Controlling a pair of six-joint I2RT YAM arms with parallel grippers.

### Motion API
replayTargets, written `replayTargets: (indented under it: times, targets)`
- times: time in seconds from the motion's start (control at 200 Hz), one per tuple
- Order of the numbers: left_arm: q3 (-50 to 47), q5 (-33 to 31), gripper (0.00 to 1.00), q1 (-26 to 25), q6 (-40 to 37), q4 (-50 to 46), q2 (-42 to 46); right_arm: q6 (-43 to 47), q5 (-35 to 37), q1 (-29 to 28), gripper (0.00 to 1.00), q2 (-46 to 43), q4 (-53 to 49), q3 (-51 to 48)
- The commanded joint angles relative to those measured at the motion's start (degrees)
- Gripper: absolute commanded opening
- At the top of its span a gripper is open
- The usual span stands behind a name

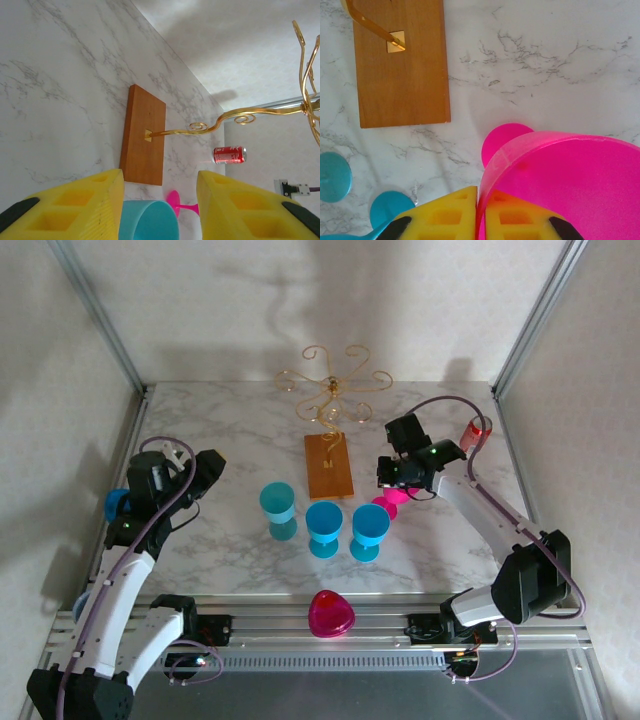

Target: Take the wine glass off the wine glass rack

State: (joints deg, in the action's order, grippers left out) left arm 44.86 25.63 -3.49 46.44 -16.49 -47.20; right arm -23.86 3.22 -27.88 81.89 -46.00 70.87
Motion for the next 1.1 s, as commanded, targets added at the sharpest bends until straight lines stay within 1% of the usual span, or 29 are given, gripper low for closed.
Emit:
replayTargets:
  times: [0.0,0.245,0.761,0.906,1.096]
  targets:
    - [-0.6,-1.0,0.42,0.3,-1.5,0.7,0.4,-0.8,0.0,0.4,0.12,0.5,0.2,-0.4]
    - [-0.7,-1.0,0.42,0.3,-1.6,0.7,0.3,-1.1,-0.5,0.4,0.23,-0.5,0.4,0.0]
    - [-1.0,-0.9,0.42,0.3,-1.3,1.3,0.1,-2.1,-3.1,0.4,0.28,-5.6,-1.3,3.4]
    - [-1.0,-1.0,0.43,0.3,-1.2,1.6,-0.2,-1.9,-3.2,0.4,0.32,-7.9,-2.6,5.1]
    - [-0.7,-1.4,0.43,0.2,-1.1,2.6,-0.8,-1.3,-2.3,0.5,0.34,-11.3,-4.4,6.2]
